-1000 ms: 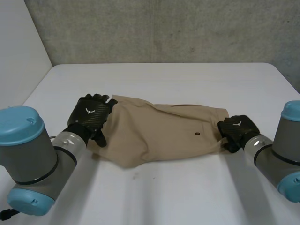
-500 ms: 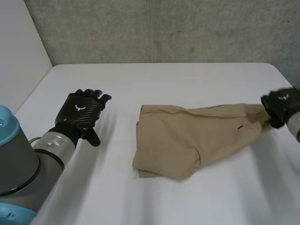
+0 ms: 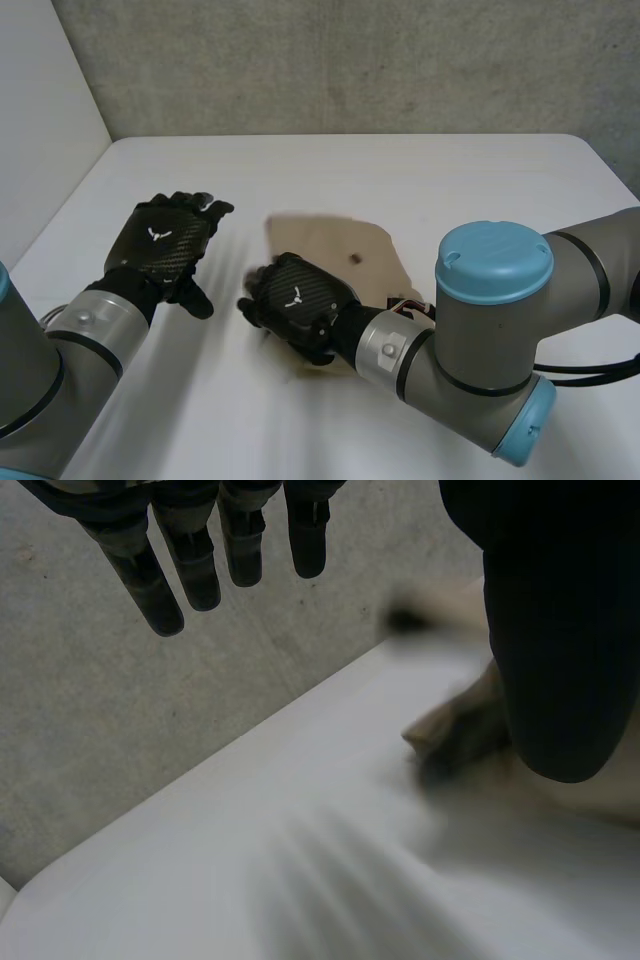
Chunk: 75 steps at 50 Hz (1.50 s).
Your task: Fold the shorts.
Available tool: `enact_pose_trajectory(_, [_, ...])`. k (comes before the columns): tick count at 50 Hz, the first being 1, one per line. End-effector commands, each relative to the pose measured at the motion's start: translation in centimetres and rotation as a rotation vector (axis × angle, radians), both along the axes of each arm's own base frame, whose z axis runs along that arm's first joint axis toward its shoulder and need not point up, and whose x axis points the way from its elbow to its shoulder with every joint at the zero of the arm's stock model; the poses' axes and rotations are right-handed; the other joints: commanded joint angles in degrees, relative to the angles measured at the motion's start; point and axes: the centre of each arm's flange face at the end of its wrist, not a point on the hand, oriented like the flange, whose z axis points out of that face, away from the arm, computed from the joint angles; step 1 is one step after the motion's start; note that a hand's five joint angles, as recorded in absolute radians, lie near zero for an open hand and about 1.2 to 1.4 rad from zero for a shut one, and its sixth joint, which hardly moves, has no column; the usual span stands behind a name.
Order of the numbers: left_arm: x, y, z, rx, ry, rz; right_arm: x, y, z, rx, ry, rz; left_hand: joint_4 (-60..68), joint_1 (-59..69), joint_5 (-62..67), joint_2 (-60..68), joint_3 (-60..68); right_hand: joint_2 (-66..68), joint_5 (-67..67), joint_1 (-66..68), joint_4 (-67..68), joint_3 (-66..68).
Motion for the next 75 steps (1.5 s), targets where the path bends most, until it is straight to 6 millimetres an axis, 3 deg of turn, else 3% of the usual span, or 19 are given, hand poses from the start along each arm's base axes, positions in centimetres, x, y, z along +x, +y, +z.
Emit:
enact_pose_trajectory(1, [-0.7, -1.0, 1.5, -0.049, 0.036, -0.006, -0.8, -1.5, 5.0, -0.015, -0.133, -0.158, -1.6, -1.3, -2.6, -1.5, -2.2, -25.4, -24.6, -14.4, -26.3, -26.6])
enact_pose_trajectory(3, [-0.9, -1.1, 1.8, -0.058, 0.045, -0.01, -2.1, -3.9, 6.5, 0.079, -0.241, -0.286, -1.6, -1.3, -2.6, -1.5, -2.2, -25.4, -24.6, -14.4, -26.3, -26.6])
enact_pose_trajectory(5, [-1.8, -1.6, 2.8, -0.078, 0.09, -0.028, -2.7, -4.9, 6.7, 0.11, -0.27, -0.327, -0.6, -0.3, -1.6, -0.5, -1.2, -25.4, -24.6, -14.4, -26.3, -26.6])
enact_pose_trajectory(6, [-2.2, -1.7, 3.0, -0.077, 0.104, -0.038, -4.2, -7.1, 7.4, 0.184, -0.344, -0.422, -0.5, -0.2, -1.4, -0.4, -1.0, -25.4, -24.6, -14.4, -26.3, -26.6])
enact_pose_trajectory(10, [-5.1, -1.5, 2.9, -0.033, 0.167, -0.106, -5.5, -8.1, 7.6, 0.294, -0.385, -0.488, 0.1, 0.3, -0.9, 0.1, -0.5, -25.4, -24.6, -14.4, -26.3, -26.6])
enact_pose_trajectory(13, [-7.3, -1.0, 1.5, 0.04, 0.18, -0.134, -5.7, -8.4, 6.1, 0.346, -0.333, -0.516, 0.1, 0.3, -0.9, 0.1, -0.5, -25.4, -24.6, -14.4, -26.3, -26.6])
enact_pose_trajectory(15, [-8.1, -0.8, 0.3, 0.085, 0.167, -0.13, -5.5, -8.6, 4.0, 0.393, -0.258, -0.533, 0.2, 0.5, -0.8, 0.3, -0.4, -25.4, -24.6, -14.4, -26.3, -26.6])
enact_pose_trajectory(17, [-8.7, -0.7, -2.0, 0.164, 0.123, -0.101, -5.6, -8.8, 2.9, 0.405, -0.212, -0.548, 0.2, 0.5, -0.8, 0.3, -0.4, -25.4, -24.6, -14.4, -26.3, -26.6])
enact_pose_trajectory(23, [-7.6, -0.4, -7.7, 0.325, -0.043, 0.062, -6.2, -10.3, -1.2, 0.384, -0.067, -0.672, -0.6, -0.3, -1.6, -0.5, -1.2, -25.4, -24.6, -14.4, -26.3, -26.6])
enact_pose_trajectory(27, [-7.1, -0.2, -9.5, 0.359, -0.091, 0.094, -6.4, -10.9, -2.7, 0.357, -0.001, -0.712, -0.8, -0.5, -1.8, -0.7, -1.4, -25.4, -24.6, -14.4, -26.3, -26.6])
enact_pose_trajectory(31, [-6.9, 0.1, -9.9, 0.375, -0.105, 0.096, -6.5, -11.1, -2.8, 0.326, 0.023, -0.712, -1.1, -0.8, -2.1, -1.0, -1.7, -25.4, -24.6, -14.4, -26.3, -26.6])
enact_pose_trajectory(35, [-7.0, 0.2, -8.9, 0.357, -0.088, 0.085, -6.3, -10.8, -2.2, 0.305, 0.025, -0.701, -1.3, -1.0, -2.3, -1.2, -1.9, -25.4, -24.6, -14.4, -26.3, -26.6])
enact_pose_trajectory(39, [-7.4, 0.5, -5.5, 0.281, -0.024, 0.06, -6.2, -10.6, -1.2, 0.294, 0.003, -0.695, -1.5, -1.2, -2.4, -1.4, -2.0, -25.4, -24.6, -14.4, -26.3, -26.6])
enact_pose_trajectory(43, [-7.5, 0.4, -2.1, 0.204, 0.038, 0.05, -6.5, -10.4, 1.6, 0.251, -0.059, -0.702, -1.5, -1.2, -2.4, -1.4, -2.0, -25.4, -24.6, -14.4, -26.3, -26.6])
enact_pose_trajectory(51, [-6.2, -1.0, 6.6, 0.008, 0.202, 0.083, -8.8, -10.9, 12.0, 0.092, -0.41, -0.816, -0.3, 0.0, -1.3, -0.2, -0.9, -25.4, -24.6, -14.4, -26.3, -26.6])
enact_pose_trajectory(56, [-2.9, -3.2, 11.0, -0.037, 0.246, 0.167, -11.2, -11.0, 16.0, 0.003, -0.519, -0.925, 0.4, 0.7, -0.6, 0.5, -0.2, -25.4, -24.6, -14.4, -26.3, -26.6])
enact_pose_trajectory(60, [-2.0, -3.6, 12.1, -0.015, 0.239, 0.148, -11.8, -10.6, 16.0, 0.037, -0.484, -0.953, -0.4, -0.1, -1.4, -0.4, -1.0, -25.4, -24.6, -14.4, -26.3, -26.6])
enact_pose_trajectory(68, [1.8, -5.3, 13.3, 0.096, 0.316, 0.169, -12.1, -10.4, 15.7, 0.066, -0.444, -0.964, -1.1, -0.8, -2.1, -1.0, -1.7, -25.4, -24.6, -14.4, -26.3, -26.6])
enact_pose_trajectory(75, [1.7, -5.1, 13.2, 0.106, 0.322, 0.156, -13.0, -10.9, 16.2, 0.052, -0.452, -0.991, -1.6, -1.3, -2.6, -1.5, -2.2, -25.4, -24.6, -14.4, -26.3, -26.6])
